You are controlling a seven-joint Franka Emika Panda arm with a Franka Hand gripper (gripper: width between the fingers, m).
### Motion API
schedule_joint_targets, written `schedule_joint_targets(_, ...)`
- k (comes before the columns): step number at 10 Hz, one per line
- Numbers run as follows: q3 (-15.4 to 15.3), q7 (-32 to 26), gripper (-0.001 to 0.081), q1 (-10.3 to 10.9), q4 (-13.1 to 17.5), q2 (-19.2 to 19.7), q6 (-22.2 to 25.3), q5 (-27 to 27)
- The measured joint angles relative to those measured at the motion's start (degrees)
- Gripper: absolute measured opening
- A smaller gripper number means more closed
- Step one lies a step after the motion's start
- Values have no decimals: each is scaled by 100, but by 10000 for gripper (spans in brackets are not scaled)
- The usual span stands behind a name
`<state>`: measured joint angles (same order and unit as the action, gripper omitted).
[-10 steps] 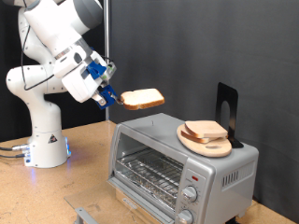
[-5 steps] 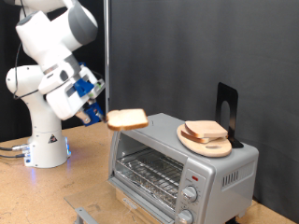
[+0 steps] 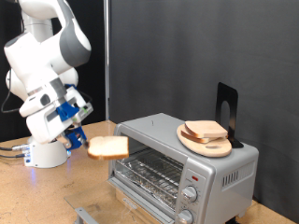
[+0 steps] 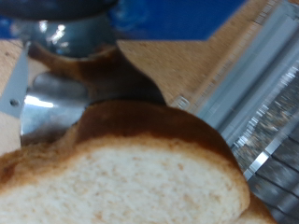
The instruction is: Make a piece of toast with the oven
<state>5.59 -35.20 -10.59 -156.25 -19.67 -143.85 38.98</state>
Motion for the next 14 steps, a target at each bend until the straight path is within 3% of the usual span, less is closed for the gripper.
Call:
schedule_joint_targets(2, -3, -167, 435, 10, 80, 450, -211, 28)
schedule_joint_targets(8, -71, -102, 435, 13, 122, 518, -157, -451)
schedule_joint_targets(14, -714, 376, 435, 102, 551, 961, -36, -1057)
